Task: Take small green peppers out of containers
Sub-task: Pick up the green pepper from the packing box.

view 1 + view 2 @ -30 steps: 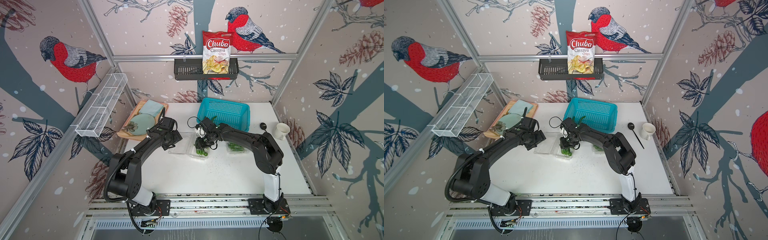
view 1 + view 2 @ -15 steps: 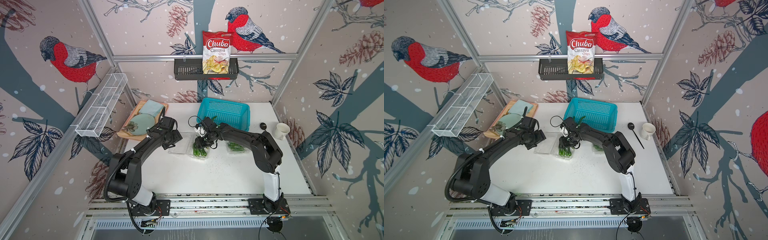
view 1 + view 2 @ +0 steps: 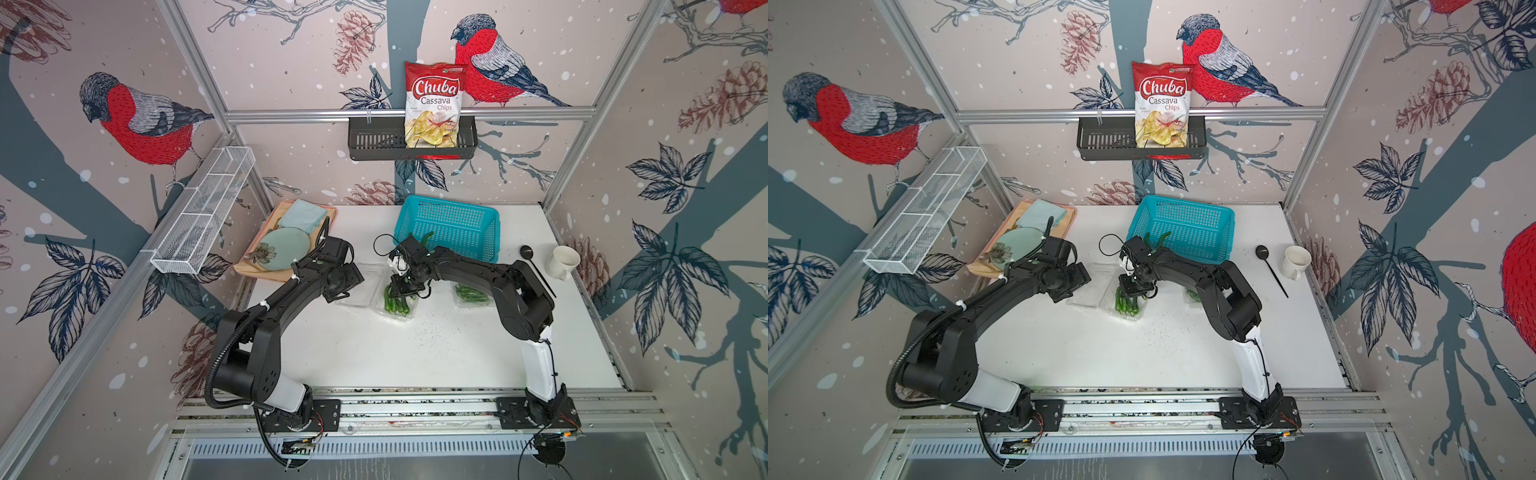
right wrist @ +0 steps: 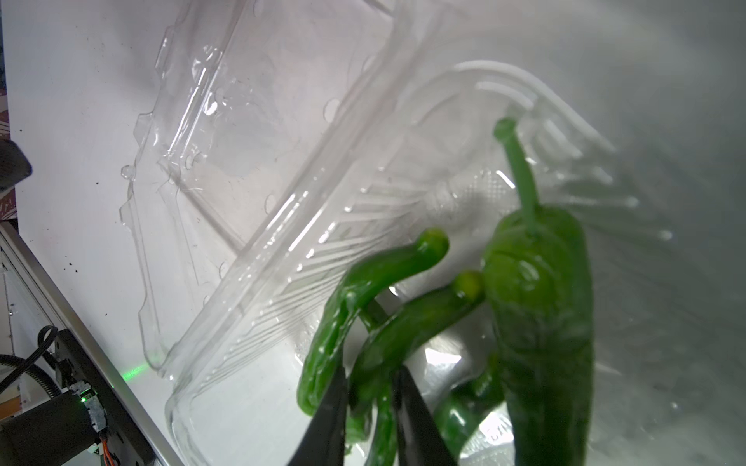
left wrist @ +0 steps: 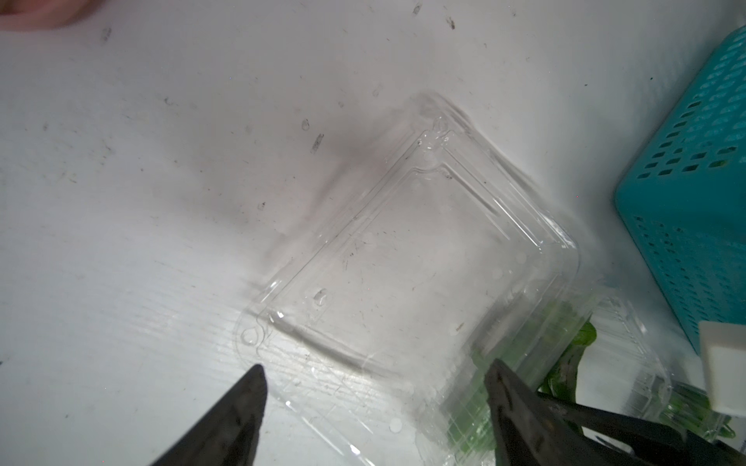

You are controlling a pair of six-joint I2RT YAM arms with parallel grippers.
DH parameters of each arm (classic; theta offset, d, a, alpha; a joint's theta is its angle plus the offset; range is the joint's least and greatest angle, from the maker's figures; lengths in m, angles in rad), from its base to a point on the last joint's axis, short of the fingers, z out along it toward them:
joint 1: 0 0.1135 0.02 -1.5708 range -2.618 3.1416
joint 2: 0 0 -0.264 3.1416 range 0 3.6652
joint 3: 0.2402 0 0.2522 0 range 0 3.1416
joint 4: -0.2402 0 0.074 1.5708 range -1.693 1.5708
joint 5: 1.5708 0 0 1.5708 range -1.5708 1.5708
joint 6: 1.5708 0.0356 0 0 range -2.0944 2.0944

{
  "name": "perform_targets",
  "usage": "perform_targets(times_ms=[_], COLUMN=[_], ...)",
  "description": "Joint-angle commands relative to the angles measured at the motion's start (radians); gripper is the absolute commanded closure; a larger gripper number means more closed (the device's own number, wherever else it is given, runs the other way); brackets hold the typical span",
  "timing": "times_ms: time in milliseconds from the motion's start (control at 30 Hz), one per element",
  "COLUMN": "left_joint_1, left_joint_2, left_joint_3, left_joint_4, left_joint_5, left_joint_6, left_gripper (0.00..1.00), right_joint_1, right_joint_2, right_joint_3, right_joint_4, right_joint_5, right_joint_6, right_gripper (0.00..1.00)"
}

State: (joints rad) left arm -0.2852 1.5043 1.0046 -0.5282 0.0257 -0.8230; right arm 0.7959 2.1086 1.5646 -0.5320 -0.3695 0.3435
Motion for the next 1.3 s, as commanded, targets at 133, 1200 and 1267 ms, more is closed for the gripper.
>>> perform_targets(times_ms=[133,1200,1267], left_joint_1=[0.001,0.000,0.001], left_joint_2=[0.005,-0.013,-0.016], left_joint_3=[0.003,-0.001,-0.001], left_joint_4=[0.017,0.017,0.019], left_joint_5=[0.000,-0.006,-0.006], left_joint_6=[-0.016,-0.028,-0.031], left_gripper=[0.18,0.18,0.18], right_joint_1=[0.001,-0.006,-0.007], right_joint_2=[-0.037,0.035,0.024], right_joint_3=[-0.006,0.012,0.012], right_joint_4=[0.000,0.025,0.026], right_joint_5=[-0.017,-0.035,-0.037], right_joint_6=[-0.009,0.023,0.023], right_gripper=[0.86,0.81,0.82])
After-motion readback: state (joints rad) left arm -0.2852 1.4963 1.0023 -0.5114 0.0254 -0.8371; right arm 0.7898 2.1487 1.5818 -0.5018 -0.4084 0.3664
